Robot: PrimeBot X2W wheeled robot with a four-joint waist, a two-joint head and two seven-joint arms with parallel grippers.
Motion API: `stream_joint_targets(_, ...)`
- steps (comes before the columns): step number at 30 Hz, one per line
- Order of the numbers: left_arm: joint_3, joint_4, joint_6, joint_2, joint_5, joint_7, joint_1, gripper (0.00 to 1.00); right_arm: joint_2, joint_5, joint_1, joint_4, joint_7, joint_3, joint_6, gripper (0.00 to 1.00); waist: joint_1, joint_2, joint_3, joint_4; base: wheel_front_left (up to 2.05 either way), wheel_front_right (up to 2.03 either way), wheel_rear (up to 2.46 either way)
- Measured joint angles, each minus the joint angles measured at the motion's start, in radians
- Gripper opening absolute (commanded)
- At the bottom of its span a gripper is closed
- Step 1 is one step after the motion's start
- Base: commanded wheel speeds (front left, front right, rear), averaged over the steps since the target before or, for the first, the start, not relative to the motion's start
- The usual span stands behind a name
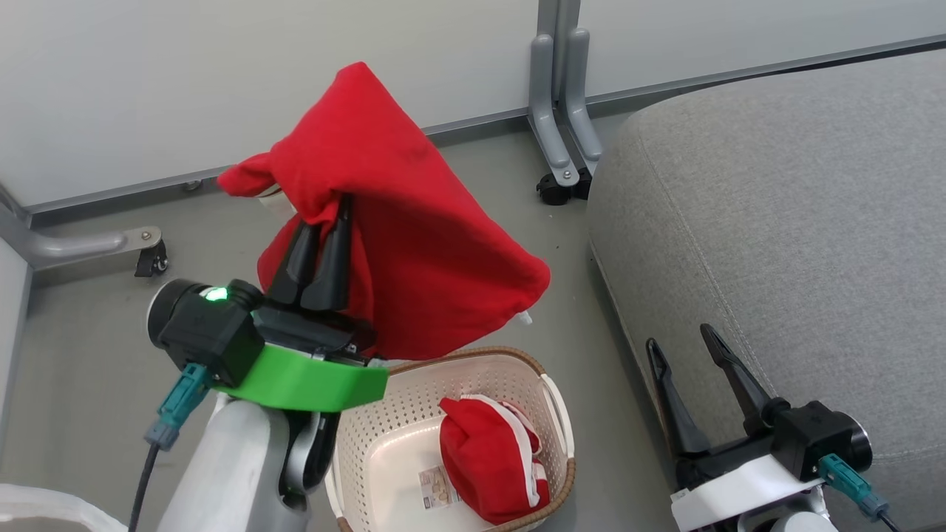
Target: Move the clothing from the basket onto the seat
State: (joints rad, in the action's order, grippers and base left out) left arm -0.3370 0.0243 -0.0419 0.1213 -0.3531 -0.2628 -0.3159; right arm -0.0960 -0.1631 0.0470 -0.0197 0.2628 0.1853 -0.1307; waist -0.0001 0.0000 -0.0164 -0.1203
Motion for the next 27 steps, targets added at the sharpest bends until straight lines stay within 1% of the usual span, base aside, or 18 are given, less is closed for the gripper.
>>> stream_joint_targets(6, -0.03, 0.012, -0.047, -0.019, 0.037, 0.0, 0.01, 0.0, 0.004, 0.005, 0.008, 0.018, 0.0, 0.007, 0.0, 1.0, 0.0, 0.0, 0.004, -0.001, 0.0, 0.0, 0.0)
stream_joint_targets(12, -0.083, 0.024, -0.073, -0.04, 0.045, 0.0, 0.021, 0.0, -0.004, 0.007, 0.01, 0.029, 0.0, 0.007, 0.0, 1.0, 0.0, 0.0, 0.001, 0.006, 0.0, 0.0, 0.0)
stream_joint_targets(15, -0.092, 0.037, -0.078, -0.044, 0.052, 0.0, 0.03, 0.0, -0.007, 0.007, 0.01, 0.032, 0.0, 0.009, 0.0, 1.0, 0.0, 0.0, -0.001, 0.008, 0.0, 0.0, 0.0)
stream_joint_targets(20, -0.11, 0.104, -0.083, -0.059, 0.055, 0.0, 0.036, 0.0, -0.011, 0.007, 0.012, 0.036, 0.0, 0.013, 0.0, 1.0, 0.0, 0.0, -0.003, 0.009, 0.0, 0.0, 0.0)
stream_joint_targets(27, -0.127, 0.106, -0.086, -0.065, 0.057, -0.001, 0.056, 0.0, -0.016, 0.006, 0.021, 0.034, 0.0, 0.016, 0.0, 1.0, 0.0, 0.0, -0.001, 0.013, 0.0, 0.0, 0.0)
